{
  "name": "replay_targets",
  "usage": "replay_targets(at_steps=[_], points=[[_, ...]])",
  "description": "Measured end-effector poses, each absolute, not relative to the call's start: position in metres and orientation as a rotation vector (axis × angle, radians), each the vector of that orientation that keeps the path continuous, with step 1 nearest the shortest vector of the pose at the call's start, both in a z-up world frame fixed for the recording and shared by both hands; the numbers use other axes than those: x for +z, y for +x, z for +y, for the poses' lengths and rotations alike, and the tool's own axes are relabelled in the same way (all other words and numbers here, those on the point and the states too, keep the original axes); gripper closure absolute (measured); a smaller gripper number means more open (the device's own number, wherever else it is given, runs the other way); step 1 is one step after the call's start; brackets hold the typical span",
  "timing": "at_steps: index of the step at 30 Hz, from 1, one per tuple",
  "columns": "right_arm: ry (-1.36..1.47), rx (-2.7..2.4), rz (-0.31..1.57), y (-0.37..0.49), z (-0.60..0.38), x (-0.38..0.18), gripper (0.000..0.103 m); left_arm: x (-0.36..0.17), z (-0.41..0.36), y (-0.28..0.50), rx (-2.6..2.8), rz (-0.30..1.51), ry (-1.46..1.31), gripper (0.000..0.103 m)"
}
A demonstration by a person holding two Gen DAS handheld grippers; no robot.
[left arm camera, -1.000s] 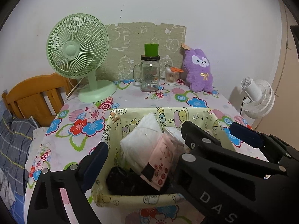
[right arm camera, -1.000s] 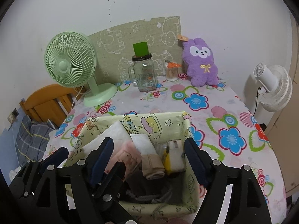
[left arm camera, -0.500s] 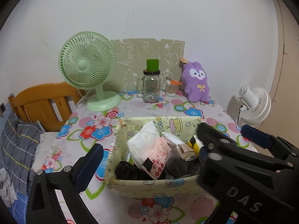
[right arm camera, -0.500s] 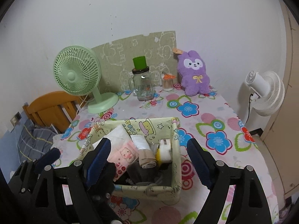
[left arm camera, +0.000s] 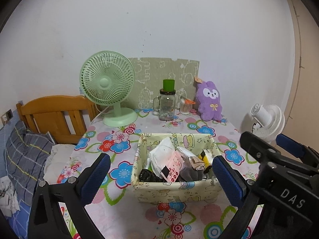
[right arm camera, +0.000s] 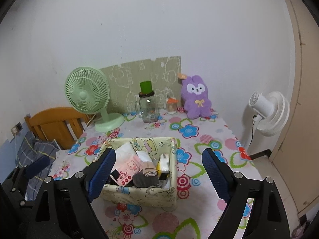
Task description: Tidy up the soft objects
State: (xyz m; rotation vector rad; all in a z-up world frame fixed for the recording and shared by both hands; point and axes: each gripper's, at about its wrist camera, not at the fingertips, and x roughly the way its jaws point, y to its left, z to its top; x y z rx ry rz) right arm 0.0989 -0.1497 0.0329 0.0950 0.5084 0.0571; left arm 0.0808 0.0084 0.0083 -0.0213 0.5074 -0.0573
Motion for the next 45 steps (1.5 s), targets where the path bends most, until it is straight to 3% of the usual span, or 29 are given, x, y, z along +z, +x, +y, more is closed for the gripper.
replay_targets(at_steps=[20,45], points=[[0.079,0.019,0.422,0.029,-0.164,0.054,0.01,0.023,0.018,0.019,-0.033,0.441,-0.034,0.0],[0.071,0.02,0.409,0.016,-0.169,0.055,0.01,0.027,0.021,0.005,-0.031,0.422,-0.057,0.0]])
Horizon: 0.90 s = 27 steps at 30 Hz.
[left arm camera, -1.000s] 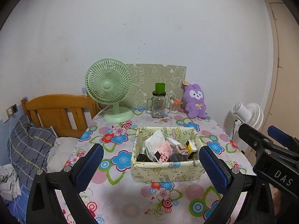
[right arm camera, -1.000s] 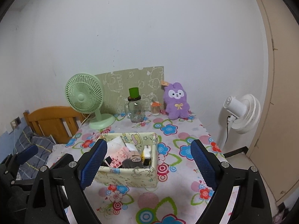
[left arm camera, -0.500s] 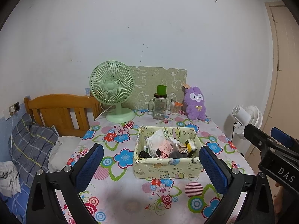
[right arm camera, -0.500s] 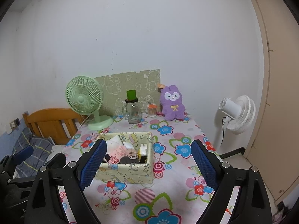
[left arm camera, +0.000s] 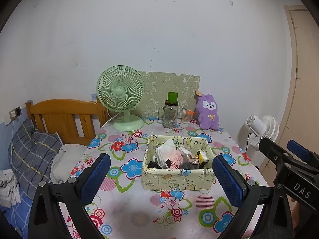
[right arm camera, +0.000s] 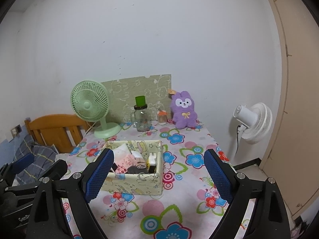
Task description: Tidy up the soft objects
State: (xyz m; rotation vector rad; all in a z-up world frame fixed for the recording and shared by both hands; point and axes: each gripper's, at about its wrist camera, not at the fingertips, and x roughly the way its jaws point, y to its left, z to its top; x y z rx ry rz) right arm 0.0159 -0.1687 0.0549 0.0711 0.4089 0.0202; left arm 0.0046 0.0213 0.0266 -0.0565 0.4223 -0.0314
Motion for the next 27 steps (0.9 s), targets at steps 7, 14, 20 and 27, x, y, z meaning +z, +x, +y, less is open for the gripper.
replay_targets(at_steps=[7,14,20,27], points=[[0.07,0.018,0.406,0.0134,-0.1702,0.0543,0.01,0.0273,0.0212,0.0034,-0.034,0.42,-0.056,0.0],[0.069,0.019,0.406,0.0134,-0.1702,0.0544,0.01,0.0272,0.0208,0.0025,-0.035,0.42,-0.055,0.0],[0.07,0.018,0.405,0.0134,-0.1706,0.0542,0.01,0.0275,0.0216,0.002,-0.037,0.418,-0.055,0.0],[0.07,0.014,0.405,0.0124,-0.1712,0.0538,0.01,0.0277,0.0215,0.0019,-0.038,0.42,-0.057,0.0]])
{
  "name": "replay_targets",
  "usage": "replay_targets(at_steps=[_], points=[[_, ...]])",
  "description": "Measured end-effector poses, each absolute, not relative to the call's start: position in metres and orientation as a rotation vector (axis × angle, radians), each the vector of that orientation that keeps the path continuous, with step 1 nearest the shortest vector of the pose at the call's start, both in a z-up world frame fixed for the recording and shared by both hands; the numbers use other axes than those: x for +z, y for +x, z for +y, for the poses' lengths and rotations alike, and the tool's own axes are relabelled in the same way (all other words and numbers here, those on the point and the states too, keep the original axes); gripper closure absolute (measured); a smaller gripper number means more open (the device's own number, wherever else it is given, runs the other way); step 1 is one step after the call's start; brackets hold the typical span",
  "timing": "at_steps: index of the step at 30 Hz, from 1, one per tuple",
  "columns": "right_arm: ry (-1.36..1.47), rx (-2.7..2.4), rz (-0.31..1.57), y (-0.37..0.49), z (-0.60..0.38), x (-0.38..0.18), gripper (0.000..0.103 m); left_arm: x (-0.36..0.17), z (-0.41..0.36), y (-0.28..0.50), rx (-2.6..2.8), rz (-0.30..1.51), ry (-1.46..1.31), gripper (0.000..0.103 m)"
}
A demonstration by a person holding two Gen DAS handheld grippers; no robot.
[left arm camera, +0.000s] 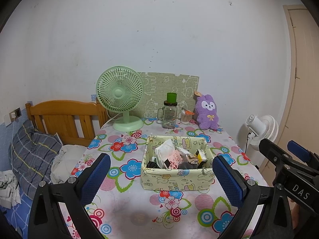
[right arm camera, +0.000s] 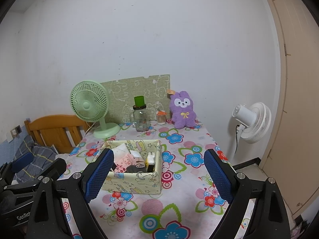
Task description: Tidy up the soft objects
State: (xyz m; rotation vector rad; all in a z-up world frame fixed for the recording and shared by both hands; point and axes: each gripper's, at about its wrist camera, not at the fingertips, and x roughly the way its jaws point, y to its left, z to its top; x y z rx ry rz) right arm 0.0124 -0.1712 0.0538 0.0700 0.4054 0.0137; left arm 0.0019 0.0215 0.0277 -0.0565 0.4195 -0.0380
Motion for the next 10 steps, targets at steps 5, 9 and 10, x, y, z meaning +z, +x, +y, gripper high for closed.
replay_targets(at_steps=[5,9,10], points=[[0.07,0.012,0.409,0.0121,-0.1716,0.0533,0.01,0.0277,0.0213,0.0018,-0.038,0.421,-0.057,0.0],[0.069,0.011,0.412,0.012,-0.1718,0.0529,0.01,0.027,0.0217,0.0029,-0.038,0.426,-0.056,0.0],[0.069,0.01,0.411,0.0117,-0.1721,0.0529,0.01,0.027,0.0216,0.0032,-0.039,0.426,-0.055,0.0]])
